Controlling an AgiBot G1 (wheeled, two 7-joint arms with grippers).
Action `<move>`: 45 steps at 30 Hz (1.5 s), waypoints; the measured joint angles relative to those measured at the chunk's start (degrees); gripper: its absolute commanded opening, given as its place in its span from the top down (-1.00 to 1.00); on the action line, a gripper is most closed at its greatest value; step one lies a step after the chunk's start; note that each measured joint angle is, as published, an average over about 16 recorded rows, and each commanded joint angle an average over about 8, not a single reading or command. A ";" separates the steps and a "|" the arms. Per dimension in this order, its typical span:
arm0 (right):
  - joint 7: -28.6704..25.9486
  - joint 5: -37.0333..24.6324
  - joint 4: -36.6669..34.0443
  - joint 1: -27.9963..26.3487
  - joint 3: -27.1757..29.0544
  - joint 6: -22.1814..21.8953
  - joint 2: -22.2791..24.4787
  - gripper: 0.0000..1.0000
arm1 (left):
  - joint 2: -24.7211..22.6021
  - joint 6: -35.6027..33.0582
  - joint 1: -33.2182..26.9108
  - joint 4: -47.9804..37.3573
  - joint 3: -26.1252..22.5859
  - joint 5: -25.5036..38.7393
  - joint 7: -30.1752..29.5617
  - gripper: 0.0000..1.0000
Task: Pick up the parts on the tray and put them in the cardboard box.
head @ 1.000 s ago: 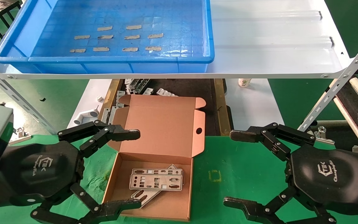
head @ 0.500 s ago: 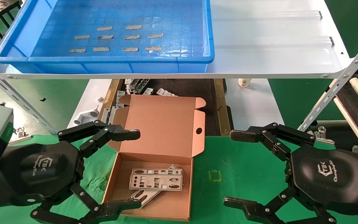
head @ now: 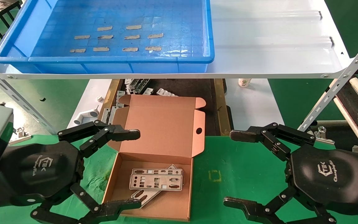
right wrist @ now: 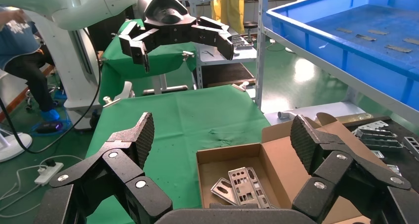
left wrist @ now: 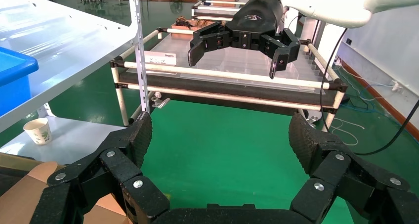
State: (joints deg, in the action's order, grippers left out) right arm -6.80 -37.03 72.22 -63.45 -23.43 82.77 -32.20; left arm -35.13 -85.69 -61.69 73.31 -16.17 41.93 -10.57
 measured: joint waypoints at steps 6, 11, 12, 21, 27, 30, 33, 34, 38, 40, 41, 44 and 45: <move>0.00 0.00 0.00 0.00 0.00 0.00 0.00 -1.00 | 0.00 0.00 0.00 0.00 0.00 0.00 0.00 -1.00; 0.00 0.00 0.00 0.00 0.00 0.00 0.00 -1.00 | 0.00 0.00 0.00 0.00 0.00 0.00 0.00 -1.00; 0.00 0.00 0.00 0.00 0.00 0.00 0.00 -1.00 | 0.00 0.00 0.00 0.00 0.00 0.00 0.00 -1.00; 0.00 0.00 0.00 0.00 0.00 0.00 0.00 -1.00 | 0.00 0.00 0.00 0.00 0.00 0.00 0.00 -1.00; 0.00 0.00 0.00 0.00 0.00 0.00 0.00 -1.00 | 0.00 0.00 0.00 0.00 0.00 0.00 0.00 -1.00; 0.00 0.00 0.00 0.00 0.00 0.00 0.00 -1.00 | 0.00 0.00 0.00 0.00 0.00 0.00 0.00 -1.00; 0.00 0.00 0.00 0.00 0.00 0.00 0.00 -1.00 | 0.00 0.00 0.00 0.00 0.00 0.00 0.00 -1.00; 0.00 0.00 0.00 0.00 0.00 0.00 0.00 -1.00 | 0.00 0.00 0.00 0.00 0.00 0.00 0.00 -1.00; 0.00 0.00 0.00 0.00 0.00 0.00 0.00 -1.00 | 0.00 0.00 0.00 0.00 0.00 0.00 0.00 -1.00; 0.00 0.00 0.00 0.00 0.00 0.00 0.00 -1.00 | 0.00 0.00 0.00 0.00 0.00 0.00 0.00 -1.00; 0.00 0.00 0.00 0.00 0.00 0.00 0.00 -1.00 | 0.00 0.00 0.00 0.00 0.00 0.00 0.00 -1.00; 0.00 0.00 0.00 0.00 0.00 0.00 0.00 -1.00 | 0.00 0.00 0.00 0.00 0.00 0.00 0.00 -1.00; 0.00 0.00 0.00 0.00 0.00 0.00 0.00 -1.00 | 0.00 0.00 0.00 0.00 0.00 0.00 0.00 -1.00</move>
State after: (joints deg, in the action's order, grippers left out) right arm -6.80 -37.03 72.22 -63.45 -23.43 82.77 -32.20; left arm -35.13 -85.69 -61.68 73.31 -16.17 41.93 -10.57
